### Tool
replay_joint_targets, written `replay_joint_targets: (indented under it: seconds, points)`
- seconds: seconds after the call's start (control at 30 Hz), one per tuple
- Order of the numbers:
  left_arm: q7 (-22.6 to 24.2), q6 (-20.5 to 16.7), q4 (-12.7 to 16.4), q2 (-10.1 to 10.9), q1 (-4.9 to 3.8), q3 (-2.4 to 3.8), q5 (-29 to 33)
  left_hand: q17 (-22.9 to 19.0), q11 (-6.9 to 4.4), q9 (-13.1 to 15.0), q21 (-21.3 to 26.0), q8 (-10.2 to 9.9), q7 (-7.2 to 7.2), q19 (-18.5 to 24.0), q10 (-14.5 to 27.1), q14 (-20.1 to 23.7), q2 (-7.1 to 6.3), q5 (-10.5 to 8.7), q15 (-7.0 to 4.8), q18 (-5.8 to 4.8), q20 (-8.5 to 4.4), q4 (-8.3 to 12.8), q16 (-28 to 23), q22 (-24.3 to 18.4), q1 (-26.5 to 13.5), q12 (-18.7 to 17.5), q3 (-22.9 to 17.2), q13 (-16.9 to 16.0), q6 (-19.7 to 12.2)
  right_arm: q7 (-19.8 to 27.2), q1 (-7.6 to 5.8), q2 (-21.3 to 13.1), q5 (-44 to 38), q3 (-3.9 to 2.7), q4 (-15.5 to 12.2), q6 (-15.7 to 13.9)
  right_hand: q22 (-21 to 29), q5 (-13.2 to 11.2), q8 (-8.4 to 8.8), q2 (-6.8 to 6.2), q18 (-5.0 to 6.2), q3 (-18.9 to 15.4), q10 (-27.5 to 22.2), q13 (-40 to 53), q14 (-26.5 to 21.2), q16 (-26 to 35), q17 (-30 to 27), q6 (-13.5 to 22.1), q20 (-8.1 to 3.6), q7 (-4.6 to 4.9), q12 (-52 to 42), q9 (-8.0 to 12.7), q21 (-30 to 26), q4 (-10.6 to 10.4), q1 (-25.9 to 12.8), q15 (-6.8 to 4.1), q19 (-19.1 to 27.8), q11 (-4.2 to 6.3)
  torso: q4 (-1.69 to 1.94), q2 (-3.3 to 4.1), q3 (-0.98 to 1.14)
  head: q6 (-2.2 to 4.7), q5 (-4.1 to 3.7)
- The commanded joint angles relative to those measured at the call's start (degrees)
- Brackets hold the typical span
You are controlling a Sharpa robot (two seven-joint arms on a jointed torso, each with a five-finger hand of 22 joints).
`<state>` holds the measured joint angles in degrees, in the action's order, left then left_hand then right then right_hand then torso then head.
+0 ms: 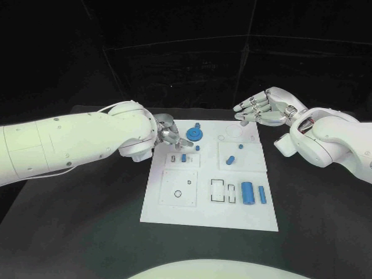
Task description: Assemble the parts on the task board
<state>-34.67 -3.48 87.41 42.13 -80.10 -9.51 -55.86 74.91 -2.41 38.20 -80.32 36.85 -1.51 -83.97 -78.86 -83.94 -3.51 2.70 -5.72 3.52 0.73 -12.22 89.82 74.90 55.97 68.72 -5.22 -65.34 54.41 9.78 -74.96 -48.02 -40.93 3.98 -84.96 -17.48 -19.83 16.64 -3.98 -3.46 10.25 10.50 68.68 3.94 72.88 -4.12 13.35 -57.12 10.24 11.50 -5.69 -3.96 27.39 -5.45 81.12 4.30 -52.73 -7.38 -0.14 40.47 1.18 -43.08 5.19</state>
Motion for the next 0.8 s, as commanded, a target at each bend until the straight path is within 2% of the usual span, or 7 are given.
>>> replay_joint_targets:
  seconds: [0.03,0.2,0.27,0.37,0.47,0.57,0.8]
  points:
    - [0.1,2.7,-0.4,0.3,-1.3,0.49,-0.2,15.1,0.12,-0.3,0.5,-0.7,-0.16,0.5,0.8,-6.1,0.07,0.14,0.14,-0.13,-0.05,-0.3,0.2,0.7,1.1,-0.6,1.2,0.6,-0.9,0.4,-0.12,0.1,-0.1,-0.03,0.1,0.2,0.1,-0.3,0.01,0.0,-0.02,0.2,-0.3,-0.1,-0.2,0.4,-0.1,0.4,0.36,0.07,0.1,0.0,-0.4,-0.2,-0.7,0.2,-0.1,-0.06,-0.04,0.06,-0.03,0.24,0.01]
    - [-1.1,6.5,-3.1,-0.2,-2.84,0.81,-0.2,15.1,1.37,-2.8,1.3,-4.0,-1.69,1.0,3.0,-6.1,0.95,0.21,1.15,0.02,0.76,-0.7,0.2,-0.1,3.7,-3.9,3.3,4.3,-3.9,0.3,-0.12,0.1,-0.1,-0.03,0.2,0.2,0.2,-0.3,0.0,-0.06,-0.02,0.2,-0.3,-0.1,-0.3,0.4,-0.1,0.5,0.4,0.08,0.1,0.0,-0.5,-0.3,-0.8,0.24,0.0,-0.08,-0.01,0.06,0.03,0.35,0.08]
    - [-1.2,7.6,-4.9,-0.9,-3.13,0.85,-0.2,15.1,1.79,-4.1,1.5,-5.1,-2.11,1.1,3.4,-6.1,1.44,0.2,1.53,0.06,1.2,-1.0,0.2,-0.3,4.5,-4.5,4.3,5.1,-4.0,0.3,-0.12,0.2,-0.1,-0.03,0.3,0.2,0.2,-0.3,0.0,-0.07,-0.02,0.2,-0.3,-0.1,-0.3,0.4,-0.1,0.5,0.41,0.08,0.1,0.0,-0.6,-0.3,-0.8,0.25,0.0,-0.08,0.03,0.04,0.04,0.38,0.03]
    - [-1.1,8.9,-8.5,-2.4,-3.38,0.84,-0.2,15.1,1.93,-4.9,1.5,-5.6,-2.26,1.1,3.4,-6.1,1.82,0.2,1.68,0.1,1.37,-1.2,0.2,-0.3,5.1,-4.6,4.9,5.3,-3.8,0.3,-0.12,0.2,-0.1,-0.03,0.3,0.2,0.2,-0.3,0.0,-0.07,-0.02,0.2,-0.3,-0.1,-0.4,0.5,-0.1,0.5,0.42,0.08,0.1,0.0,-0.6,-0.3,-0.8,0.26,0.0,-0.08,0.01,0.11,-0.02,0.53,0.07]
    - [-0.8,9.8,-12.0,-4.0,-3.4,0.78,-0.2,15.1,1.99,-5.3,1.5,-5.8,-2.32,1.1,3.4,-6.1,2.01,0.2,1.74,0.1,1.45,-1.2,0.2,-0.2,5.4,-4.6,5.3,5.3,-3.7,0.3,-0.12,0.3,-0.1,-0.03,0.3,0.2,0.2,-0.3,0.0,-0.07,-0.02,0.2,-0.3,-0.1,-0.4,0.5,-0.1,0.5,0.42,0.08,0.1,0.0,-0.6,-0.3,-0.8,0.26,0.0,-0.08,0.01,0.13,-0.1,0.74,0.08]
    - [-0.4,11.0,-15.9,-5.9,-3.17,0.67,-0.2,15.1,2.02,-5.7,1.5,-6.0,-2.34,1.0,3.3,-6.1,2.22,0.2,1.78,0.09,1.52,-1.4,0.2,-0.1,5.6,-4.4,5.7,5.2,-3.5,0.3,-0.11,0.4,-0.1,-0.03,0.3,0.3,0.2,-0.3,0.0,-0.07,-0.02,0.2,-0.3,-0.1,-0.4,0.5,-0.1,0.5,0.42,0.08,0.1,0.0,-0.6,-0.3,-0.8,0.26,0.0,-0.08,-0.05,0.07,-0.07,0.69,0.21]
    - [-0.1,13.2,-21.4,-9.0,-2.33,0.44,-0.2,15.1,2.08,-6.3,1.5,-6.4,-2.39,1.0,3.7,-6.1,2.52,0.18,1.84,0.1,1.62,-1.8,0.2,-0.1,5.7,-4.9,6.5,5.9,-3.2,0.3,-0.11,0.6,-0.1,-0.03,0.3,0.3,0.3,-0.2,0.0,-0.06,-0.02,0.2,-0.4,-0.1,-0.4,0.5,-0.1,0.5,0.44,0.08,0.1,0.0,-0.7,-0.3,-0.8,0.27,0.0,-0.08,-0.16,0.14,-0.12,0.64,0.36]
